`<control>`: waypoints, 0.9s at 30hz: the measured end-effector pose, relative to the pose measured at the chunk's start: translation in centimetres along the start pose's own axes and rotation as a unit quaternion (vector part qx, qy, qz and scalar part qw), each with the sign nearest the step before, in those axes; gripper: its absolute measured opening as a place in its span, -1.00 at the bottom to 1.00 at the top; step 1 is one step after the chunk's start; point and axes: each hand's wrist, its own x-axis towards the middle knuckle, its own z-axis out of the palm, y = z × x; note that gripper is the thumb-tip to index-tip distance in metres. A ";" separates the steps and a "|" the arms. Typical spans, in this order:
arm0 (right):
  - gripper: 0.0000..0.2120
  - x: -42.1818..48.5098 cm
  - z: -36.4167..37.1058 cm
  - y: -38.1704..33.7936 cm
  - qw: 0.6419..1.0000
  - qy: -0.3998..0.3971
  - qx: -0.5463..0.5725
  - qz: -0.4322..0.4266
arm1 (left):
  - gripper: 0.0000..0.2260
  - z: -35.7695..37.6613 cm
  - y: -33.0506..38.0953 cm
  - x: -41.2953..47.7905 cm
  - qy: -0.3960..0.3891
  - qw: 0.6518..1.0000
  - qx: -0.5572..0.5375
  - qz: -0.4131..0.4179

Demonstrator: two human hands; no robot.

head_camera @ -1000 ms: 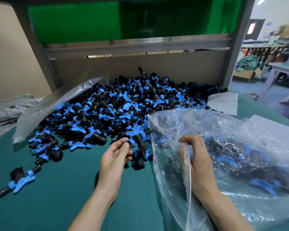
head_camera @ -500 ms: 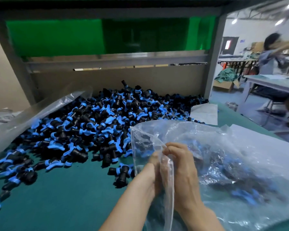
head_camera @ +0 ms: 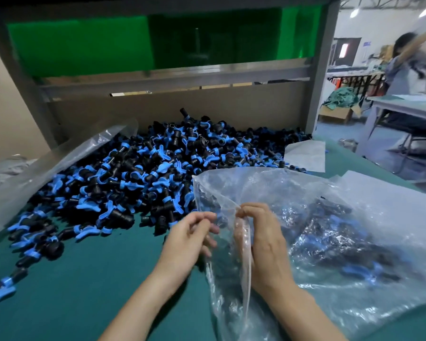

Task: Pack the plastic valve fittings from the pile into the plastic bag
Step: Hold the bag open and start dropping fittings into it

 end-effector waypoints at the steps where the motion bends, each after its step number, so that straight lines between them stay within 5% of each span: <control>1: -0.71 -0.1 0.2 0.1 1.000 -0.007 0.000 0.006 | -0.79 -1.3 -0.5 -1.0 0.037 0.999 0.018 0.010; 4: -0.63 -0.6 0.7 0.4 1.000 -0.019 0.000 0.025 | -0.80 -4.3 -2.8 -2.9 0.137 0.967 0.200 0.074; 10: -0.90 -0.5 1.6 0.5 0.999 -0.038 -0.024 0.016 | -0.82 -6.1 -3.0 -3.3 0.146 0.927 0.343 0.040; 17: -0.85 -0.2 2.0 0.6 0.998 -0.052 -0.034 0.014 | -0.81 -7.3 -3.4 -3.6 0.092 0.915 0.392 -0.017; 21: -0.61 -0.1 1.2 0.7 0.999 -0.040 -0.007 0.033 | -0.71 -7.8 -3.5 -3.8 0.041 0.905 0.422 -0.028; 26: -0.79 0.3 0.7 0.2 0.999 -0.021 0.013 0.020 | -0.96 -6.7 -2.7 -3.9 0.062 0.903 0.419 0.069; 27: -0.79 0.3 0.7 0.2 0.999 -0.026 0.013 0.021 | -0.88 -6.3 -2.6 -4.0 0.059 0.898 0.429 0.081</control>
